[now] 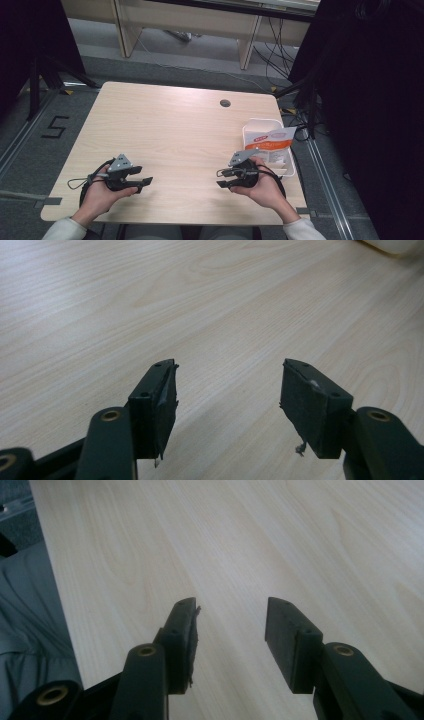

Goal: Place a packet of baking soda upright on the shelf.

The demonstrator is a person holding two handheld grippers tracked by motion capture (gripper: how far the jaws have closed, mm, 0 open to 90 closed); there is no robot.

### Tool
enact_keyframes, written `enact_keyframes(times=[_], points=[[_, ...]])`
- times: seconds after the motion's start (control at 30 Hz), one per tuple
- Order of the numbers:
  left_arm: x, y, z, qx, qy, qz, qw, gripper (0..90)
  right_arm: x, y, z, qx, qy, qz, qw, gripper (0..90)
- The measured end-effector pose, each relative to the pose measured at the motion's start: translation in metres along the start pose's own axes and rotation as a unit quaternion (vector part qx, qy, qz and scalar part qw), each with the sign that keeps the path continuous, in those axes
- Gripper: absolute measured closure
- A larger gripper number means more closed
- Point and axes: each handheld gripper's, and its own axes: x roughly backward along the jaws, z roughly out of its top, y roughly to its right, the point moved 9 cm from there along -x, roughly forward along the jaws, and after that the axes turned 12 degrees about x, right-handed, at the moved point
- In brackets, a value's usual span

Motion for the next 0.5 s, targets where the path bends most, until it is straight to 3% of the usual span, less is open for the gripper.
enact_keyframes(times=[0.03, 0.1, 0.17, 0.23, 0.3, 0.33, 0.5], points=[[0.000, 0.000, 0.000, -0.005, 0.001, 0.000, 1.0000, 38.7, -0.001, -0.002, -0.006, 0.004, -0.015, 0.004, 0.9999, 56.1], [0.002, 0.002, -0.001, -0.005, 0.000, -0.001, 1.0000, 38.5, -0.006, -0.004, -0.010, 0.007, -0.007, -0.008, 0.9999, 56.2], [0.004, 0.003, -0.003, -0.016, -0.008, -0.002, 0.9998, 38.3, -0.006, -0.005, -0.012, 0.005, 0.008, -0.010, 0.9999, 56.2], [0.005, 0.007, -0.005, -0.014, -0.001, -0.003, 0.9999, 38.1, -0.004, -0.009, -0.013, 0.001, 0.015, -0.003, 0.9999, 55.9], [0.006, 0.010, -0.006, -0.017, -0.003, -0.009, 0.9998, 37.9, -0.005, -0.010, -0.014, 0.013, 0.027, -0.008, 0.9995, 55.9], [0.007, 0.010, -0.007, -0.027, -0.007, -0.007, 0.9996, 37.8, -0.004, -0.012, -0.016, 0.007, 0.023, -0.008, 0.9997, 55.6], [0.004, 0.010, -0.006, -0.027, -0.004, -0.009, 0.9996, 37.6, -0.008, -0.018, -0.020, 0.006, 0.019, 0.000, 0.9998, 55.1]])
